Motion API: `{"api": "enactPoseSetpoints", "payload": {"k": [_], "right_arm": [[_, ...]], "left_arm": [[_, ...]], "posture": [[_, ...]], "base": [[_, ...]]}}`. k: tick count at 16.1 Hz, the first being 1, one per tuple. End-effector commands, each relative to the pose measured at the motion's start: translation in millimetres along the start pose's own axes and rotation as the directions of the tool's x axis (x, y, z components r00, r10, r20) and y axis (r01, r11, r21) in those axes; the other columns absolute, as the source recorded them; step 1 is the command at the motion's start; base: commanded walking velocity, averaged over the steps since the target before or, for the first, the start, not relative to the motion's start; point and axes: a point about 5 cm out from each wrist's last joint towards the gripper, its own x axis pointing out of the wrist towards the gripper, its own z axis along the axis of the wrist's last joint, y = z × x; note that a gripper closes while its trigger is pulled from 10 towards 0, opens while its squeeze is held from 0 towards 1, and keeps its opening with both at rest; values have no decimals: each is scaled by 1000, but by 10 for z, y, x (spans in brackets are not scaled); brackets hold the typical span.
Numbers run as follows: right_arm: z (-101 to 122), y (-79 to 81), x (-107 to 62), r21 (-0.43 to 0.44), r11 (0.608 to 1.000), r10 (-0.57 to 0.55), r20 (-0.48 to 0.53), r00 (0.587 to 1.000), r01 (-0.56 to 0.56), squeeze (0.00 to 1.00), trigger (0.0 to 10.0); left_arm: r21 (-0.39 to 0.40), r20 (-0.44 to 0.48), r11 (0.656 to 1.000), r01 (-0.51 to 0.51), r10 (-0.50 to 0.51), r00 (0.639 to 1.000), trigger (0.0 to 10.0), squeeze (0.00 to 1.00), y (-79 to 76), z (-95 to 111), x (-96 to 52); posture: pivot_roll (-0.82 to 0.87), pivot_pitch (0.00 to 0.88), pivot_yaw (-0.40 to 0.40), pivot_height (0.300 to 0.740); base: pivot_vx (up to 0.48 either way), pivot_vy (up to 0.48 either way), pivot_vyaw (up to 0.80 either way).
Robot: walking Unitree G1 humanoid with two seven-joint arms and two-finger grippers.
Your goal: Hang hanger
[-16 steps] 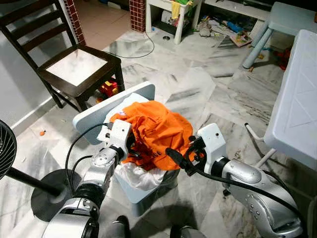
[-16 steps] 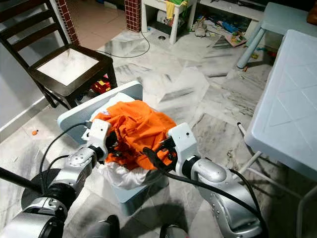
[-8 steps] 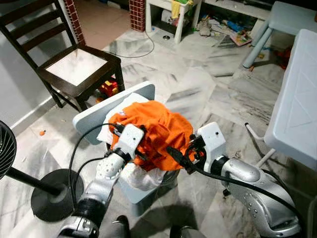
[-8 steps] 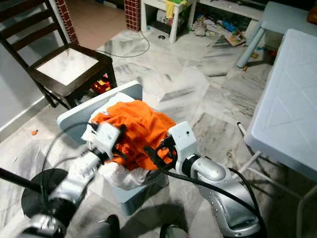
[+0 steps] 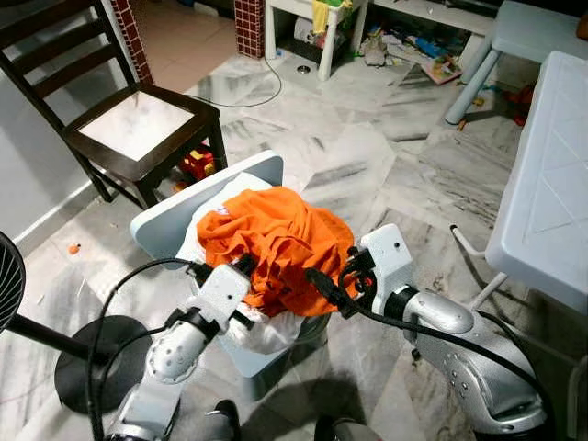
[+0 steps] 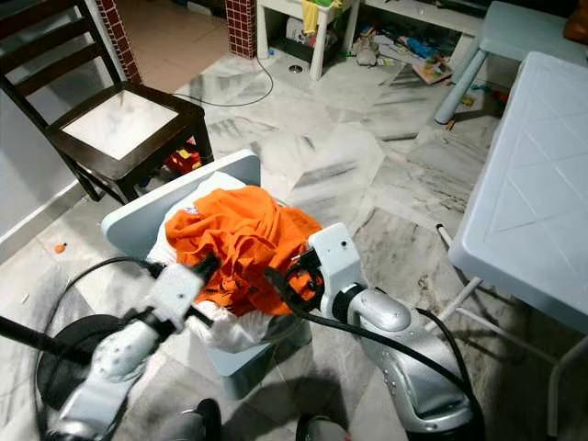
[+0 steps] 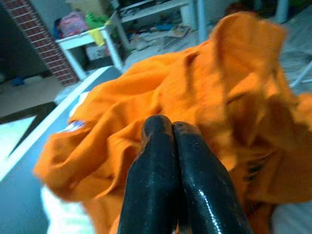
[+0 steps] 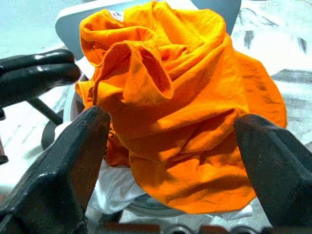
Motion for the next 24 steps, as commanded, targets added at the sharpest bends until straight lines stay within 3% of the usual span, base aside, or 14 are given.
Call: {"api": "enactPoseSetpoints", "payload": {"k": [1, 2, 3, 6, 8, 14, 21, 24], "right_arm": [[-8, 17, 11, -8, 1000, 6, 0, 1000, -6, 0, 10000], [-7, 13, 18, -8, 1000, 7, 1, 1000, -7, 0, 10000], [-5, 8, 23, -9, 1000, 7, 2, 1000, -7, 0, 10000], [5, -2, 24, -12, 1000, 5, 6, 1000, -5, 0, 10000], [0, -4, 4, -12, 1000, -1, 6, 1000, 1, 0, 10000], [-10, -20, -50, -14, 1000, -17, 1, 1000, 17, 0, 10000], [-10, -17, -55, -17, 1000, -17, -2, 1000, 17, 0, 10000], [-9, -18, -58, -16, 1000, -17, -3, 1000, 17, 0, 10000]], "left_arm": [[16, -36, 997, -77, 77, 996, 6275, 0, 111, -20, -55], [0, -57, 987, -159, 159, 986, 10000, 0, 249, -20, -42], [-28, -71, 982, -185, 183, 981, 10000, 980, 324, -33, -12], [-103, -109, 966, -236, 225, 968, 10000, 1000, 527, -37, 161], [-121, -161, 970, -211, 190, 968, 10000, 1000, 567, -74, 307], [-271, -238, 950, -159, 94, 967, 10000, 1000, 481, -139, 573], [-364, -178, 926, -99, 35, 983, 10000, 1000, 324, -39, 737], [-387, -290, 912, -135, 18, 957, 10000, 984, 293, -208, 723]], "posture": [[-72, 192, -36, 740], [-69, 190, -40, 740], [-70, 190, -40, 740], [-83, 190, -37, 740], [-96, 193, -32, 740], [-117, 205, -27, 740], [-120, 209, -28, 740], [-125, 206, -26, 740]], "base": [[0, 0, 0], [0, 0, 0], [0, 0, 0], [0, 0, 0], [0, 0, 0], [0, 0, 0], [0, 0, 0], [0, 0, 0]]}}
